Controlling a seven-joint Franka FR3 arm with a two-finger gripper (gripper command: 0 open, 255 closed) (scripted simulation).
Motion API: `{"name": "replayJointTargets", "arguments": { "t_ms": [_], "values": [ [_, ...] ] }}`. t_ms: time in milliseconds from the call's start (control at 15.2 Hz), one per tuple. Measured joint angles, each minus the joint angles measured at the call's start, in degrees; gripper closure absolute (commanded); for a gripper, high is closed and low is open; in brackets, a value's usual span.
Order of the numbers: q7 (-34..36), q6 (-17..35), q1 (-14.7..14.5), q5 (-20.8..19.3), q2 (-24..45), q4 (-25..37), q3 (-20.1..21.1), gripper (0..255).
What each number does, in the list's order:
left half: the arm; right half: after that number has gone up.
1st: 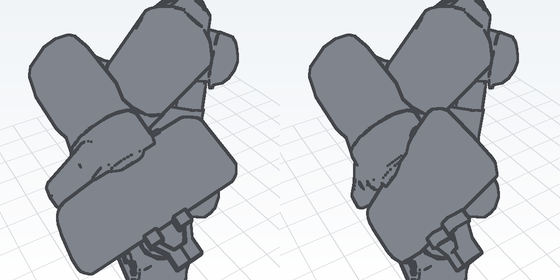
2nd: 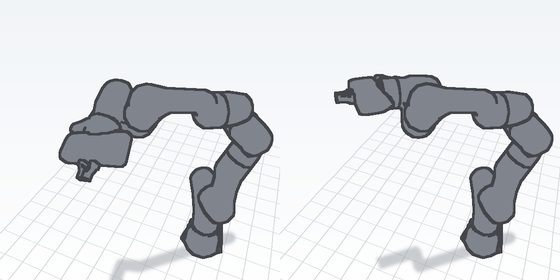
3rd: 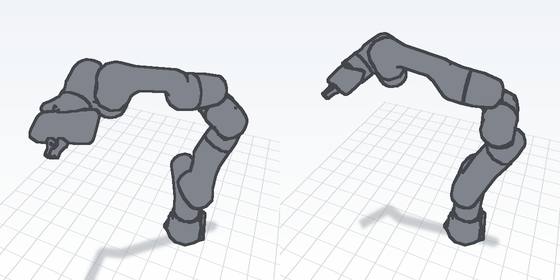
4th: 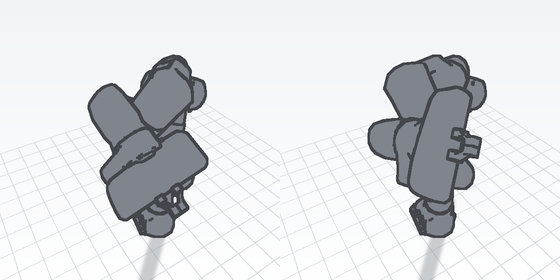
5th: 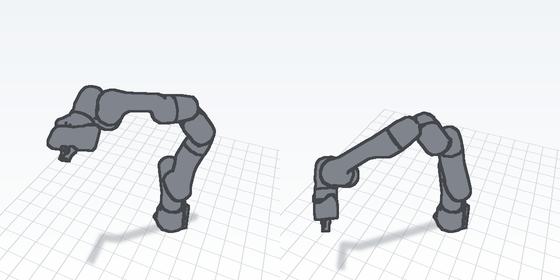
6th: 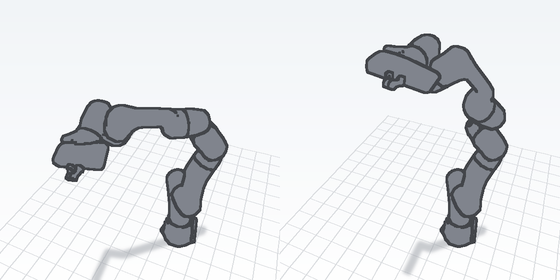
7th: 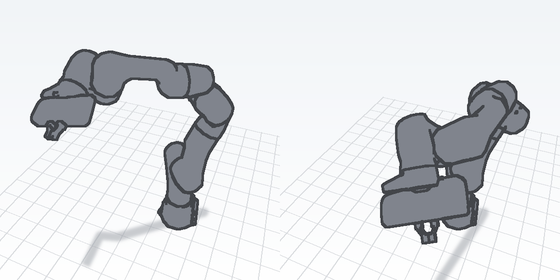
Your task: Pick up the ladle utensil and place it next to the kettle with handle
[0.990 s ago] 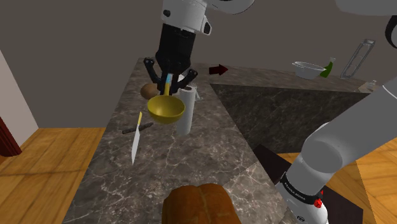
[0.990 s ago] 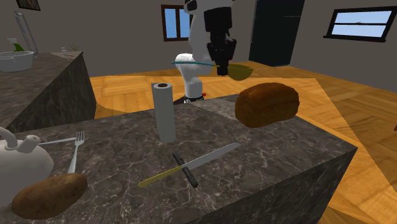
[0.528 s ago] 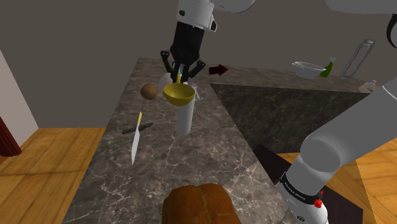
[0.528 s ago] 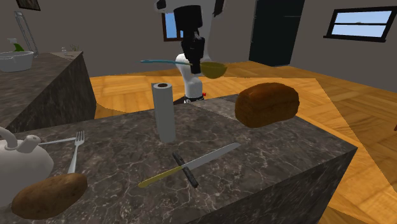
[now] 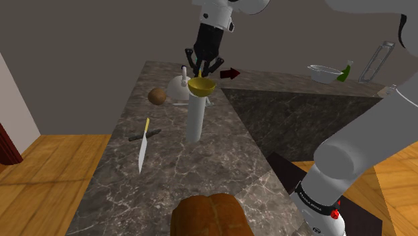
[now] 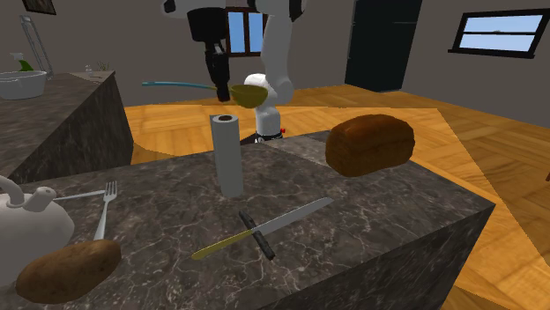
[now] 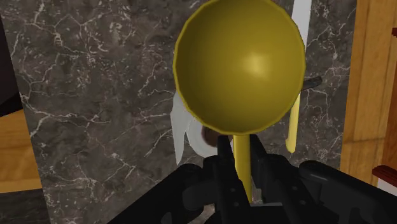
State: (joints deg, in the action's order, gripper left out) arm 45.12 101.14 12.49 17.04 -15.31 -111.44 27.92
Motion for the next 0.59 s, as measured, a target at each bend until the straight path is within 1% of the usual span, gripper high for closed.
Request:
{"name": "replayJointTargets", "arguments": {
  "t_ms": [66,594],
  "values": [
    [-1.08,0.17,0.43,-0.21,0.29,-0.16,-0.65,255],
    [-9.19,-1.60,4.76,-3.70,7.25,6.20,-5.70,255]
  ]
}}
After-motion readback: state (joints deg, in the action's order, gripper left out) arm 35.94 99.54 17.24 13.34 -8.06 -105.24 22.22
